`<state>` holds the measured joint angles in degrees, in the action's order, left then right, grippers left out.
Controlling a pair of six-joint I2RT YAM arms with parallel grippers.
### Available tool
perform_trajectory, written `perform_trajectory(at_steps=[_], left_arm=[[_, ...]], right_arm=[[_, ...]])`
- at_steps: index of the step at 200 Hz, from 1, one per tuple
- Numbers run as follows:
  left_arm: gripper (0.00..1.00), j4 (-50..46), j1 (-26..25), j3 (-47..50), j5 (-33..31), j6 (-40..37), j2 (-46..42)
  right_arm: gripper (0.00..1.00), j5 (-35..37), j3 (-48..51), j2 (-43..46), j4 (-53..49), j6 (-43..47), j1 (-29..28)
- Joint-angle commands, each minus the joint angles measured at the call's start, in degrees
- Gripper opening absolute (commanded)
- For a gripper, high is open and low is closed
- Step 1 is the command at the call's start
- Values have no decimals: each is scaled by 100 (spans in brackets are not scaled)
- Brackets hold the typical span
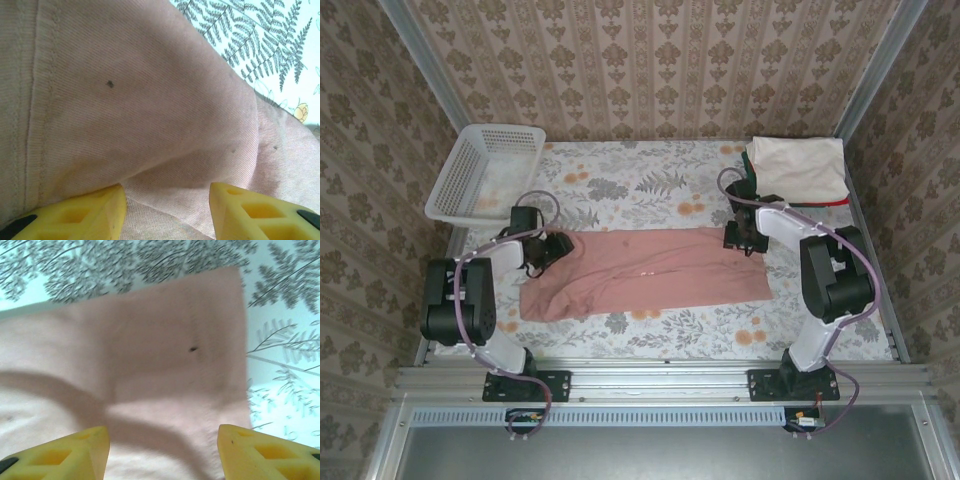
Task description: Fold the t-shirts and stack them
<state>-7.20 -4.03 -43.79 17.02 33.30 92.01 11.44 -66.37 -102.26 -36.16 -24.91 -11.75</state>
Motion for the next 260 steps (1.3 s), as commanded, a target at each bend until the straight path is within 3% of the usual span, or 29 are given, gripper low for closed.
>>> perform_trajectory(at_steps=[1, 36, 59, 80, 126, 152, 172, 192, 217, 260], left_arm=[[51, -124, -13, -79, -129, -259, 490], [51, -413, -581, -859, -315, -445, 951], [51, -574, -879, -1520, -398, -433, 1402], [52, -1008, -1105, -2398, -984, -578, 1987], [52, -1795, -1086, -4375, -1137, -641, 2886], [56, -2184, -1126, -5082, -1234, -746, 2748], [56, -2438, -1171, -4940, -1670, -758, 2320], [58, -2439, -1290, -4200, -2320, -622, 1730], [58, -1508, -1378, -3281, -1734, -424, 1674], [50, -1553, -1386, -4011, -1315, -244, 3056]], right_arm=[[61, 179, -130, -266, -279, 326, 160], [56, -239, -307, -640, -394, 367, 41], [57, -269, 103, -210, -370, 172, -86], [58, -136, 594, 412, -545, 144, -97], [59, -151, 1073, 1854, -760, -73, -184], [60, -411, 1063, 1859, -230, -63, -362], [58, -376, 779, 1239, -155, 27, -429], [58, -385, 675, 665, 54, 40, -444], [56, -364, 609, 322, 13, -103, -527], [52, -352, 1312, 772, 7, -899, -1040]])
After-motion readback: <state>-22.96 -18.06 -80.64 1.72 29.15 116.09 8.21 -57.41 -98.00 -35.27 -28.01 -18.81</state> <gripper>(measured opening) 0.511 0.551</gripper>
